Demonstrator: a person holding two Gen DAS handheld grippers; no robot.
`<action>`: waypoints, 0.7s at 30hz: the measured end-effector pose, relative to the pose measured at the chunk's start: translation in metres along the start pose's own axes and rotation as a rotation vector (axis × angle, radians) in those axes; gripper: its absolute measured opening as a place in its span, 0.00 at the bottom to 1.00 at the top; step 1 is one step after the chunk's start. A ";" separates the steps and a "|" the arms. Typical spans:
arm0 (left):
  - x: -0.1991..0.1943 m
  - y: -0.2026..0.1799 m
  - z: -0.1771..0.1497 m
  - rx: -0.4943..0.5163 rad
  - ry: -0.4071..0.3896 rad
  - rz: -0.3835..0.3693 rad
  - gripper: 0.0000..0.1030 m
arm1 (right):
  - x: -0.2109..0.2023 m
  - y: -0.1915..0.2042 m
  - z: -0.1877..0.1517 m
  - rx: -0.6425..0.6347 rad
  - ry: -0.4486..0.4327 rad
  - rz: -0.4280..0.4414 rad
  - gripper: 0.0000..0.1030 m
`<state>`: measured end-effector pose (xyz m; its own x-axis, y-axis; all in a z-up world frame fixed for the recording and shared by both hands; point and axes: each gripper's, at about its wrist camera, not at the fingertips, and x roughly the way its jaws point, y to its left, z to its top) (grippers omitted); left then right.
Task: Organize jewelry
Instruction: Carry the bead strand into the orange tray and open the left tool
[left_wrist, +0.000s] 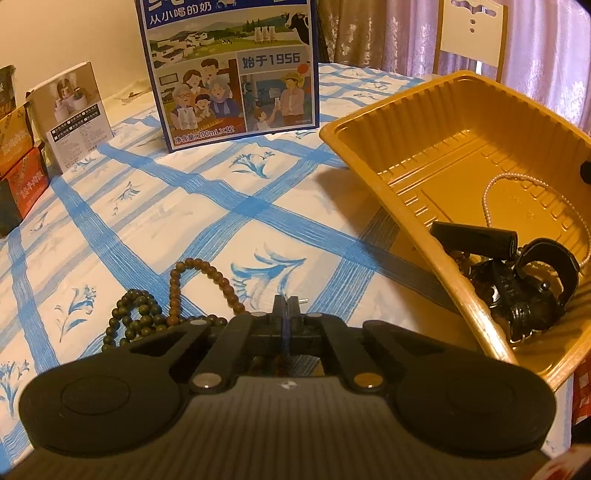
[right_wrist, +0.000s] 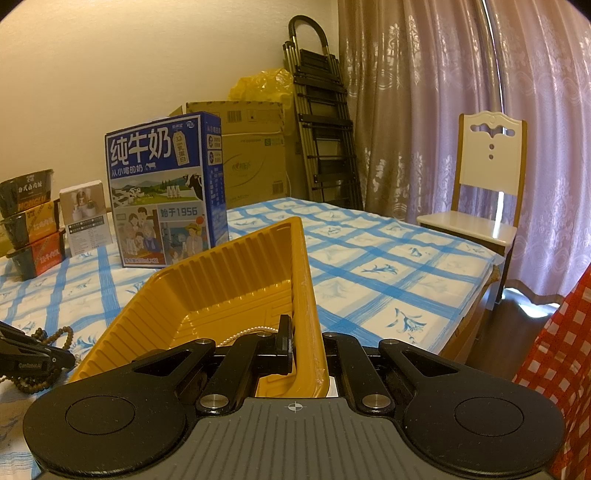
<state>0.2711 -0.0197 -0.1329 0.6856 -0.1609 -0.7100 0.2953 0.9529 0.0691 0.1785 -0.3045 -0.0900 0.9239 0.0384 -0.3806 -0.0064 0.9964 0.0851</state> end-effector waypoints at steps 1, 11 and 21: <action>-0.001 -0.001 0.000 0.007 0.002 -0.003 0.01 | 0.000 0.000 0.000 0.000 0.000 0.000 0.04; 0.007 -0.002 0.001 0.040 -0.009 -0.001 0.24 | 0.000 0.000 0.000 0.000 0.000 -0.001 0.04; 0.006 -0.010 -0.003 0.096 -0.022 -0.014 0.13 | 0.001 0.000 -0.002 0.000 0.001 0.000 0.04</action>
<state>0.2703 -0.0296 -0.1403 0.6948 -0.1805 -0.6962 0.3665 0.9218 0.1268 0.1788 -0.3040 -0.0919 0.9236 0.0380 -0.3816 -0.0061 0.9964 0.0845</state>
